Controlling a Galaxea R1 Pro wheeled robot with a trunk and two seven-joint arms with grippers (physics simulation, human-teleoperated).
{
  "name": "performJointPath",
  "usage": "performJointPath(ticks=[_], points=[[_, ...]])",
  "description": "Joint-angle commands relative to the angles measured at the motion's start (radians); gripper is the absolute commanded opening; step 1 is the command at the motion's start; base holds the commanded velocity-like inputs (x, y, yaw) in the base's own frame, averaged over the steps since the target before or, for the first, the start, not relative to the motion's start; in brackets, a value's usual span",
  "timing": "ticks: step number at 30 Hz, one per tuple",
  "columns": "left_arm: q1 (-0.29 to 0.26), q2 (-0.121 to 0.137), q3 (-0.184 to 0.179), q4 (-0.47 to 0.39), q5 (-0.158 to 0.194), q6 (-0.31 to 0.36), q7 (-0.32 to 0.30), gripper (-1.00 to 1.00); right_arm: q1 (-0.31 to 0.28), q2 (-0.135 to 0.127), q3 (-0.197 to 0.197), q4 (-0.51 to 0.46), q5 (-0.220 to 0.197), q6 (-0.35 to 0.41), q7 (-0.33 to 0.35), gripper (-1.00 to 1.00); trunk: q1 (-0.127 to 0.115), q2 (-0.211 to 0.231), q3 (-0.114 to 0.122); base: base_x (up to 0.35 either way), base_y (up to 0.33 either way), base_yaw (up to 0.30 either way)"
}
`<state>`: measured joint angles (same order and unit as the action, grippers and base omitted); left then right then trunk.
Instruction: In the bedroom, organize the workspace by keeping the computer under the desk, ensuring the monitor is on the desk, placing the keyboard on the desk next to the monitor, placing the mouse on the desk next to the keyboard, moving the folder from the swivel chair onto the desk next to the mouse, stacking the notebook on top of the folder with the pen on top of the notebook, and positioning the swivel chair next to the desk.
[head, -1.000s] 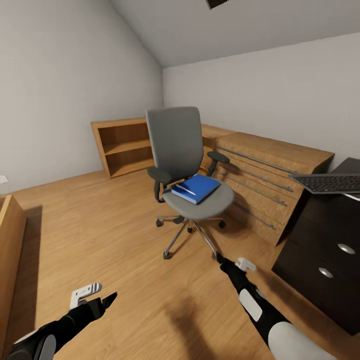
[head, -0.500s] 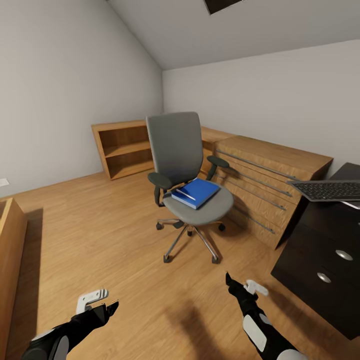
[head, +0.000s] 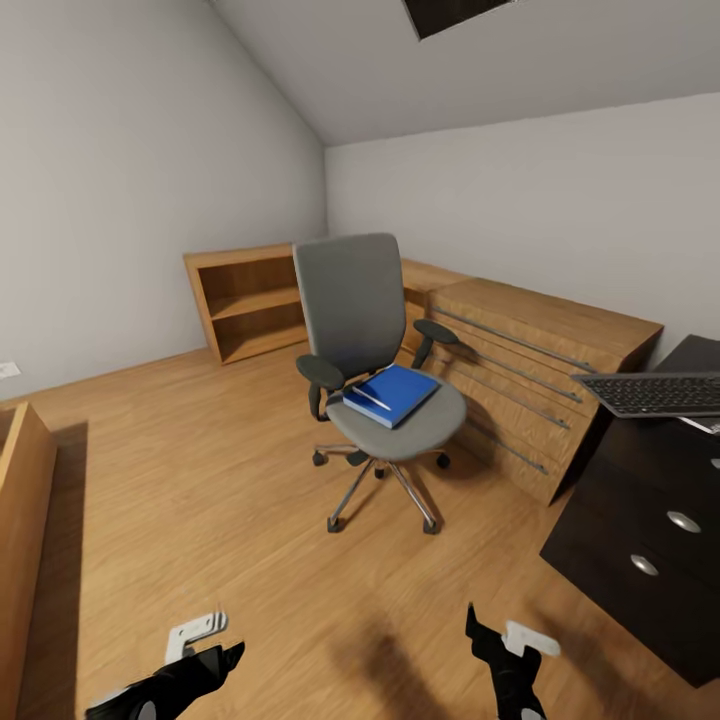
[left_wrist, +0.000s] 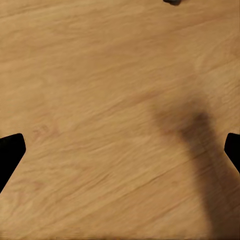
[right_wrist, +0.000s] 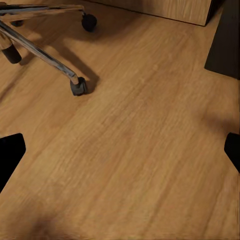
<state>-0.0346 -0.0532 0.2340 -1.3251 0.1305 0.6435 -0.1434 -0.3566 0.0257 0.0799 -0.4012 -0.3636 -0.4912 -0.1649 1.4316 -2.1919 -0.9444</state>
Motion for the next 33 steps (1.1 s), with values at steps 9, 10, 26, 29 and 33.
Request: performJointPath(ticks=[9, 10, 26, 29, 33], points=[[-0.001, 0.001, 0.004, 0.151, -0.014, -0.096, -0.002, 1.0, 0.043, 0.002, 0.008, 0.002, 0.0, -0.014, -0.009, 1.0, -0.035, 0.063, 0.027, 0.0, 0.0, 0.0], [-0.001, 0.0, 0.004, 0.161, -0.02, -0.101, -0.002, 1.0, 0.044, 0.002, 0.008, 0.003, 0.0, -0.014, -0.009, 1.0, -0.039, 0.07, 0.031, 0.0, 0.0, 0.0], [-0.001, 0.004, 0.005, 0.35, -0.046, -0.279, -0.009, 1.0, 0.047, 0.005, 0.012, 0.087, -0.002, -0.035, 0.053, 1.0, -0.1, 0.182, 0.081, 0.0, 0.0, 0.0], [-0.001, 0.005, 0.005, 0.399, -0.048, -0.29, -0.007, 1.0, 0.047, 0.002, 0.011, 0.092, -0.005, -0.052, 0.06, 1.0, -0.111, 0.203, 0.09, 0.0, 0.0, 0.0], [-0.001, 0.005, 0.005, 0.489, -0.049, -0.428, -0.004, 1.0, 0.047, -0.002, 0.009, 0.097, -0.007, -0.07, 0.064, 1.0, -0.127, 0.231, 0.103, 0.0, 0.0, 0.0]])
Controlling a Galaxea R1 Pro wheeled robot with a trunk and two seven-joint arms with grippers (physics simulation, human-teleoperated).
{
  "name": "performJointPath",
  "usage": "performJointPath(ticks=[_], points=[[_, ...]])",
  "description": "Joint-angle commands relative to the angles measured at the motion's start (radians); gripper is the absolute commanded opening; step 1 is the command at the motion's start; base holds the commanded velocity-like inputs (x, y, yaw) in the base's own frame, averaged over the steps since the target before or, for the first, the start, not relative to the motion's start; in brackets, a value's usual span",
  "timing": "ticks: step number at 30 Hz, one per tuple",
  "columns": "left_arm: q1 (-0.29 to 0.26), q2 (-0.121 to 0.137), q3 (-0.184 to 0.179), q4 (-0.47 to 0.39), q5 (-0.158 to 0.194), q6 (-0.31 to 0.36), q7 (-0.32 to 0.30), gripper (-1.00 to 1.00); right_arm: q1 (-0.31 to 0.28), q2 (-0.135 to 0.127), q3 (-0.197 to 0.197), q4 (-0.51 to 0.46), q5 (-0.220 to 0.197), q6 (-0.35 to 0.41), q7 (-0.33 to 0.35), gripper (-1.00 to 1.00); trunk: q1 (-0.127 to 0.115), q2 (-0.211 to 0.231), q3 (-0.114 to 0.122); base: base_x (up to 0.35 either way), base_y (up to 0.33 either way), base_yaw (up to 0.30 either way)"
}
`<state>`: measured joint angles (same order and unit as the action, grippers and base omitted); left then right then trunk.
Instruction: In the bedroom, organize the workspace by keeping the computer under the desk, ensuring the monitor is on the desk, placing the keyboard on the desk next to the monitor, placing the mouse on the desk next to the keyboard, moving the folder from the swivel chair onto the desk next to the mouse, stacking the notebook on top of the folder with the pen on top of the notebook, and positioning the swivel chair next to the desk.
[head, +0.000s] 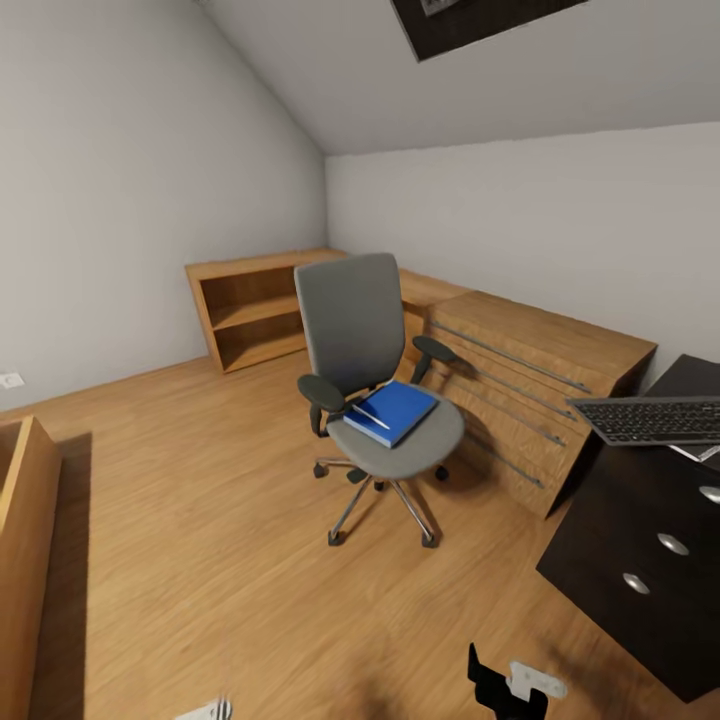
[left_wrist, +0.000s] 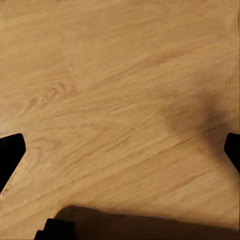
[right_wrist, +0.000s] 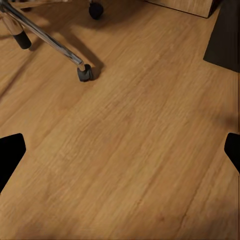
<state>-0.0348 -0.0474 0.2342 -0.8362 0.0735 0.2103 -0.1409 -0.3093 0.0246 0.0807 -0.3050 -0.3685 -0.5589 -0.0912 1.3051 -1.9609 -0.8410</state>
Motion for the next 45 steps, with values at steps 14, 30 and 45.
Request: performJointPath(ticks=[14, 30, 45], points=[[-0.001, -0.001, 0.005, 0.059, 0.009, -0.073, -0.005, 1.0, -0.001, -0.005, 0.008, 0.019, -0.001, -0.025, -0.01, 1.0, -0.054, 0.098, 0.043, 0.0, 0.0, -0.148], [-0.001, 0.001, 0.005, 0.077, 0.008, -0.078, -0.006, 1.0, 0.0, -0.003, 0.01, 0.064, 0.002, -0.05, -0.01, 1.0, -0.115, 0.21, 0.093, 0.0, 0.0, -0.289], [-0.001, 0.003, 0.01, 0.11, 0.008, -0.08, -0.005, 1.0, 0.0, 0.001, 0.014, 0.092, 0.005, -0.139, -0.01, 1.0, -0.173, 0.315, 0.14, 0.0, 0.0, -0.292]])
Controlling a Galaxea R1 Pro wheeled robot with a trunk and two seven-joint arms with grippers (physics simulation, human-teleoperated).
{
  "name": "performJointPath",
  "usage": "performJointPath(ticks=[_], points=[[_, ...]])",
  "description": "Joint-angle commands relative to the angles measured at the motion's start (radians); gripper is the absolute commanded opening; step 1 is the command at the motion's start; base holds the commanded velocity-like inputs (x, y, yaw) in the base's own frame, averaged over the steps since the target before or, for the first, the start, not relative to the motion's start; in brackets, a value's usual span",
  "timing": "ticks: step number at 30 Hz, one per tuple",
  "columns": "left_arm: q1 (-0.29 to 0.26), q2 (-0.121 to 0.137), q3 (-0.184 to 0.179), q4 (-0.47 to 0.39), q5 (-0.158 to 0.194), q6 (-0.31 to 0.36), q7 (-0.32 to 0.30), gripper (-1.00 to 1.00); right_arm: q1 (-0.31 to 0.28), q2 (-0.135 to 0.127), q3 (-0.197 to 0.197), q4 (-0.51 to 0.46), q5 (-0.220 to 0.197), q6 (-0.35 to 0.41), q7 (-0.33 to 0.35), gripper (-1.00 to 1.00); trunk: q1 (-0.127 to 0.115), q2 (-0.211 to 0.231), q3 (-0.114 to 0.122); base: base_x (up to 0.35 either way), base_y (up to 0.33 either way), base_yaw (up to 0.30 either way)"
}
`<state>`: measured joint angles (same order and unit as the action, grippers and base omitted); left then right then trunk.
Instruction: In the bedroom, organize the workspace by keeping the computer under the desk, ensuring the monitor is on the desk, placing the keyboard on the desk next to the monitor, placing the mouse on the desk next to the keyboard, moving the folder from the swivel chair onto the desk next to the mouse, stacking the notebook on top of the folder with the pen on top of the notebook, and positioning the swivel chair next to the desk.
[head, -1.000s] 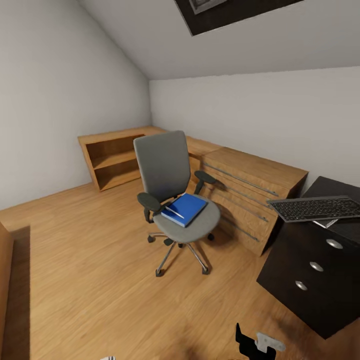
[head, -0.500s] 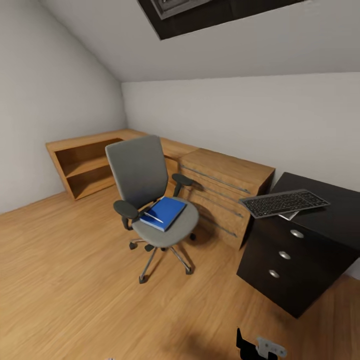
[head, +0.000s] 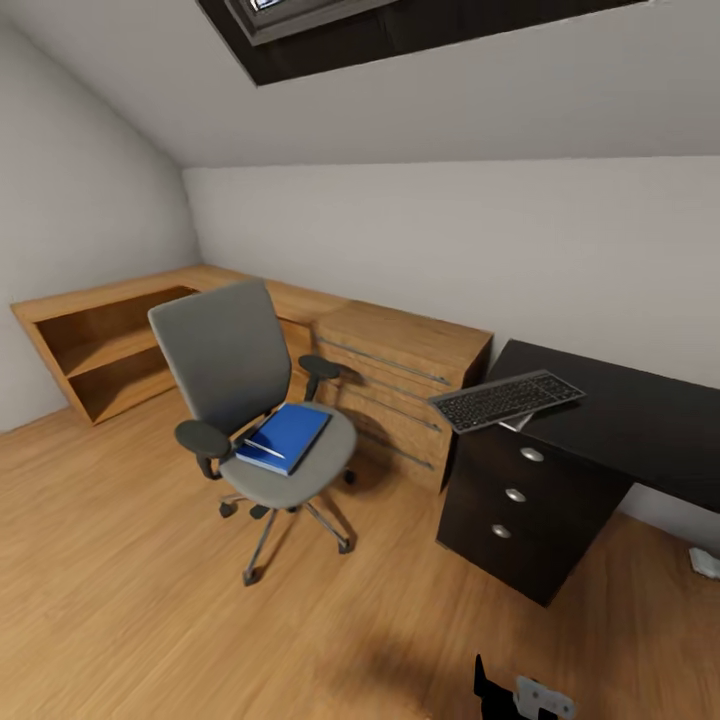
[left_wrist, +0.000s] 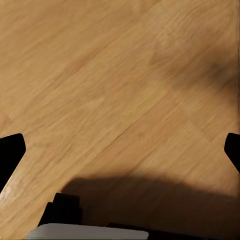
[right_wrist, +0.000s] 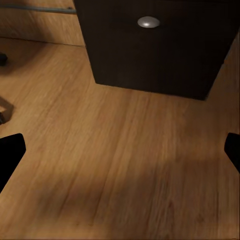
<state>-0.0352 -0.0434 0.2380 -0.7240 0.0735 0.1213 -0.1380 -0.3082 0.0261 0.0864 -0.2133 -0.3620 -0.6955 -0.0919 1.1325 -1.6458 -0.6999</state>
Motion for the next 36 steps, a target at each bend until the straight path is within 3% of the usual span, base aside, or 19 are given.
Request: performJointPath(ticks=[1, 2, 3, 6, 12, 18, 26, 36], points=[[0.0, 0.0, 0.007, 0.016, 0.008, 0.008, -0.008, 1.0, -0.001, 0.0, 0.009, 0.001, -0.002, -0.005, -0.01, 1.0, -0.004, 0.007, 0.002, 0.0, 0.0, -0.292], [0.0, 0.002, 0.008, 0.03, 0.008, 0.007, -0.008, 1.0, -0.001, 0.0, 0.009, 0.001, -0.002, -0.005, -0.01, 1.0, -0.008, 0.014, 0.005, 0.0, 0.0, -0.292], [0.0, 0.022, 0.008, 0.108, 0.009, -0.03, -0.006, 1.0, -0.001, 0.0, 0.009, 0.001, -0.002, -0.007, -0.01, 1.0, -0.012, 0.021, 0.009, 0.0, 0.0, -0.292], [0.0, 0.046, 0.008, 0.217, 0.009, -0.156, 0.0, 1.0, -0.001, 0.001, 0.01, 0.002, -0.001, -0.009, -0.01, 1.0, -0.023, 0.042, 0.018, 0.0, 0.0, -0.292], [0.0, 0.055, 0.006, 0.292, 0.009, -0.291, 0.041, 1.0, -0.001, 0.003, 0.008, 0.002, -0.001, -0.011, -0.009, 1.0, -0.042, 0.077, 0.034, 0.0, 0.0, -0.292], [0.0, 0.055, 0.004, 0.309, 0.011, -0.33, 0.095, 1.0, -0.001, 0.003, 0.01, 0.013, -0.001, -0.012, -0.009, 1.0, -0.042, 0.077, 0.034, 0.0, 0.0, -0.292], [0.0, 0.056, 0.006, 0.312, 0.012, -0.339, 0.107, 1.0, -0.001, 0.003, 0.012, 0.048, 0.0, -0.011, -0.009, 1.0, -0.042, 0.077, 0.034, 0.0, 0.0, -0.292], [0.0, 0.058, 0.008, 0.313, 0.015, -0.34, 0.109, 1.0, -0.001, 0.002, 0.011, 0.058, 0.001, -0.01, -0.011, 1.0, -0.042, 0.077, 0.036, -0.254, 0.082, -0.292]])
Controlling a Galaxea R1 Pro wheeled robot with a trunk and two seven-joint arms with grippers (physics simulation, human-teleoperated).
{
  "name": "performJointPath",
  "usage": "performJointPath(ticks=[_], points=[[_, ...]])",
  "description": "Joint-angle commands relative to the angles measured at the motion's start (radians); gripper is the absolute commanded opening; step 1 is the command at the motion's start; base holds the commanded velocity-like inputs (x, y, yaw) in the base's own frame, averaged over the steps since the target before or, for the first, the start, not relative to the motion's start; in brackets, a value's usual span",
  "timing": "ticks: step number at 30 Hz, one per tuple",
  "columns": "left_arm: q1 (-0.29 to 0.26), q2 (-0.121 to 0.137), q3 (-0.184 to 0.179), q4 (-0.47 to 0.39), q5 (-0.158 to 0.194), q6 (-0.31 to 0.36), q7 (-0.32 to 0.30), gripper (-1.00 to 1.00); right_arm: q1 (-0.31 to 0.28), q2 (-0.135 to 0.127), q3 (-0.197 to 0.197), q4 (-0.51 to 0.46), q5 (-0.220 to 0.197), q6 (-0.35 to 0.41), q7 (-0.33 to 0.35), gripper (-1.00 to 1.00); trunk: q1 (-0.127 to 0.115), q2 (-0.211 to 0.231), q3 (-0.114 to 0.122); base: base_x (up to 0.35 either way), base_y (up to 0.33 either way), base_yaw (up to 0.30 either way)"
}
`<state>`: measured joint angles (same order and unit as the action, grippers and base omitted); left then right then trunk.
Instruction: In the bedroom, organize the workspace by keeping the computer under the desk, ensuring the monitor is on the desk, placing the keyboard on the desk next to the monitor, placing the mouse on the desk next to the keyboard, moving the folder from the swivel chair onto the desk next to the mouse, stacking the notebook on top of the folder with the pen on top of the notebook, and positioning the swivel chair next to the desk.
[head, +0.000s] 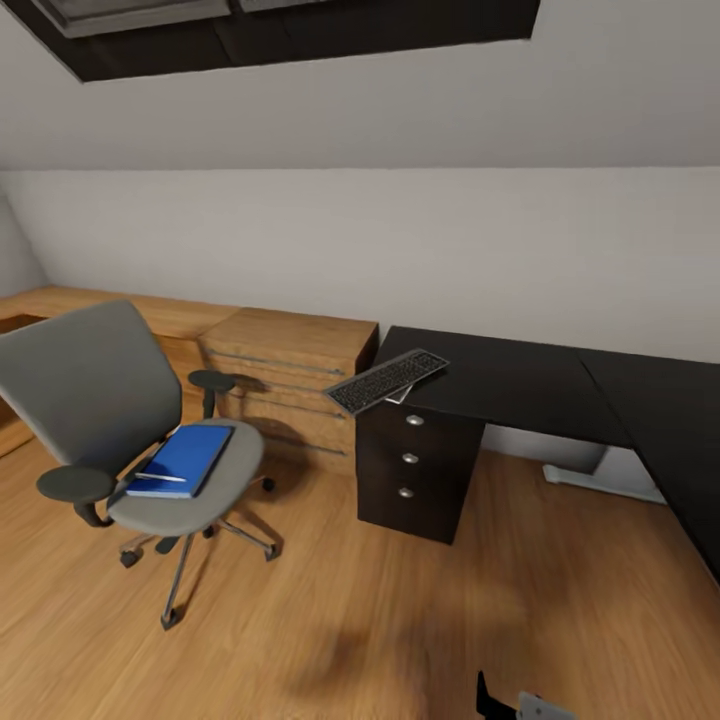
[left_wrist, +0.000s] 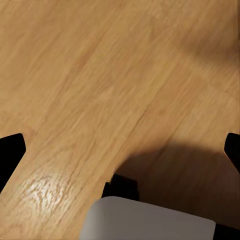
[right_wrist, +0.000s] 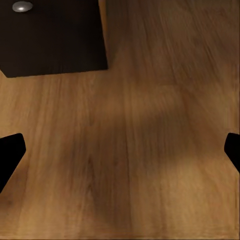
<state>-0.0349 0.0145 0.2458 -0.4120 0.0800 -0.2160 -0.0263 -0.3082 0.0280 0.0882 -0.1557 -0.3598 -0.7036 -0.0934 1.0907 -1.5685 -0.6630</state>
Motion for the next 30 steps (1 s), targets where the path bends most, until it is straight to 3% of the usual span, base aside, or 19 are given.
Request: performJointPath(ticks=[1, 10, 18, 23, 24, 27, 30], points=[[0.0, 0.001, 0.0, 0.001, 0.008, -0.003, -0.002, 1.0, -0.001, 0.0, 0.008, 0.004, -0.001, -0.002, -0.01, 1.0, -0.001, -0.001, 0.0, -0.203, 0.081, -0.292], [0.0, 0.002, -0.001, 0.001, 0.007, -0.002, -0.001, 1.0, -0.001, -0.002, 0.007, 0.092, 0.0, -0.013, -0.011, 1.0, -0.001, -0.001, 0.004, -0.064, 0.026, -0.289], [0.0, 0.004, -0.002, 0.001, 0.006, -0.002, -0.001, 1.0, 0.0, -0.009, 0.006, 0.158, 0.013, -0.1, -0.01, 1.0, -0.001, -0.001, 0.01, -0.003, 0.001, -0.279], [0.0, 0.012, 0.0, 0.009, 0.005, -0.001, -0.001, 1.0, 0.046, -0.02, 0.006, 0.172, 0.015, -0.107, -0.009, 1.0, -0.001, -0.001, 0.014, 0.0, 0.0, -0.264], [0.0, 0.035, -0.001, 0.046, 0.006, -0.003, -0.001, 1.0, 0.101, -0.025, 0.007, 0.175, 0.027, -0.111, -0.007, 1.0, -0.001, -0.001, 0.015, -0.088, 0.0, -0.231], [0.0, 0.044, 0.0, 0.087, 0.007, -0.008, -0.002, 1.0, 0.126, -0.027, 0.007, 0.176, 0.065, -0.127, -0.007, 1.0, -0.001, -0.001, 0.018, -0.179, 0.0, -0.226], [0.0, 0.046, 0.0, 0.129, 0.008, -0.069, -0.003, 1.0, 0.145, -0.024, 0.007, 0.178, 0.116, -0.156, -0.006, 1.0, -0.001, -0.001, 0.021, -0.291, 0.0, -0.22]])
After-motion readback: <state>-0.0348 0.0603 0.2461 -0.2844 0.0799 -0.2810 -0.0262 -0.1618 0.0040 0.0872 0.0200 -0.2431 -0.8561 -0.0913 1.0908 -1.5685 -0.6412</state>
